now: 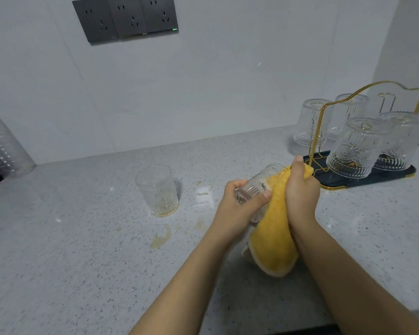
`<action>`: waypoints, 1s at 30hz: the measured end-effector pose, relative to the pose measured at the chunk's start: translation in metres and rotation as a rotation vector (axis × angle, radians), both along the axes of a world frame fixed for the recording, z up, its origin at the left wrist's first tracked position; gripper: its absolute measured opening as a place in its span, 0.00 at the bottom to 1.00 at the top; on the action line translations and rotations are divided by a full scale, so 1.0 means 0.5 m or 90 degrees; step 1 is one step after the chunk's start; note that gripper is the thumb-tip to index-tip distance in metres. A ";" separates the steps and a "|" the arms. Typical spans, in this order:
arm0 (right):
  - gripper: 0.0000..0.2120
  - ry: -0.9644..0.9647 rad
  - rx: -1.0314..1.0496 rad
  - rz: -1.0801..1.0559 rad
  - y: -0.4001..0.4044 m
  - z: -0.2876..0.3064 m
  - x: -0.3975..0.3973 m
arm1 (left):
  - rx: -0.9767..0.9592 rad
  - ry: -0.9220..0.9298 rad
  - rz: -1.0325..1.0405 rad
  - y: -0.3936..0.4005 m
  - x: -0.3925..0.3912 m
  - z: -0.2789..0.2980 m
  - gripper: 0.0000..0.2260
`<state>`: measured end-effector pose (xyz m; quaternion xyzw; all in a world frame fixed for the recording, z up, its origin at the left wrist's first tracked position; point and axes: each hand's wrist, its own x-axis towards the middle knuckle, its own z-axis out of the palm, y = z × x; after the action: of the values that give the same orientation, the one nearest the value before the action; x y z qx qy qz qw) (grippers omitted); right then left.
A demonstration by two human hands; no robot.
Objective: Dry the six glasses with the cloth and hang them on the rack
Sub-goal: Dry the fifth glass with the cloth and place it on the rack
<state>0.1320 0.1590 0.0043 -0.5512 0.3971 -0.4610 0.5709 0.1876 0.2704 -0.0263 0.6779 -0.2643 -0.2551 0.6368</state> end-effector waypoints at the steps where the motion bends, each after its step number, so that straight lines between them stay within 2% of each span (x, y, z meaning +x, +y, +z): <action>1: 0.24 -0.006 -0.018 0.004 0.004 -0.001 0.000 | -0.001 0.015 0.009 -0.004 0.002 -0.001 0.21; 2: 0.24 -0.016 -0.039 0.011 0.010 -0.001 -0.002 | -0.014 0.072 0.006 -0.007 0.006 0.002 0.21; 5: 0.22 -0.064 -0.078 0.040 0.028 0.000 -0.004 | -0.106 0.356 -0.057 0.002 0.020 0.023 0.21; 6: 0.22 -0.070 -0.084 0.049 0.031 0.000 -0.004 | -0.114 0.411 -0.072 0.007 0.022 0.028 0.22; 8: 0.22 -0.062 -0.087 0.049 0.025 -0.003 0.001 | -0.086 0.372 -0.078 0.005 0.020 0.023 0.25; 11: 0.23 -0.035 -0.053 0.010 0.005 -0.006 0.003 | -0.023 0.179 -0.064 -0.002 0.010 0.004 0.32; 14: 0.22 -0.032 -0.028 -0.005 -0.006 -0.009 0.002 | -0.025 0.085 -0.009 -0.007 0.005 -0.005 0.24; 15: 0.22 -0.038 -0.041 -0.002 -0.005 -0.009 0.002 | -0.029 0.099 -0.005 -0.008 0.006 -0.002 0.21; 17: 0.23 -0.056 -0.076 0.009 0.002 -0.011 0.002 | -0.071 0.218 -0.042 -0.006 0.006 0.013 0.19; 19: 0.23 -0.059 -0.107 0.019 0.007 -0.014 0.002 | -0.095 0.349 -0.068 -0.001 0.006 0.021 0.21; 20: 0.24 -0.057 -0.111 0.022 0.007 -0.015 0.003 | -0.082 0.359 -0.073 0.001 0.008 0.022 0.22; 25: 0.24 -0.036 -0.051 -0.005 -0.007 -0.015 0.005 | -0.060 0.147 -0.055 -0.004 -0.007 0.000 0.19; 28: 0.23 -0.039 -0.049 -0.007 -0.010 -0.015 0.005 | -0.097 0.166 0.012 -0.008 -0.009 -0.002 0.18; 30: 0.24 -0.049 -0.076 0.004 -0.004 -0.017 0.005 | -0.075 0.219 -0.005 -0.006 -0.001 0.008 0.17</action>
<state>0.1343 0.1568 -0.0044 -0.5673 0.3450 -0.5030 0.5534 0.1873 0.2675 -0.0223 0.5848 -0.1688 -0.3540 0.7101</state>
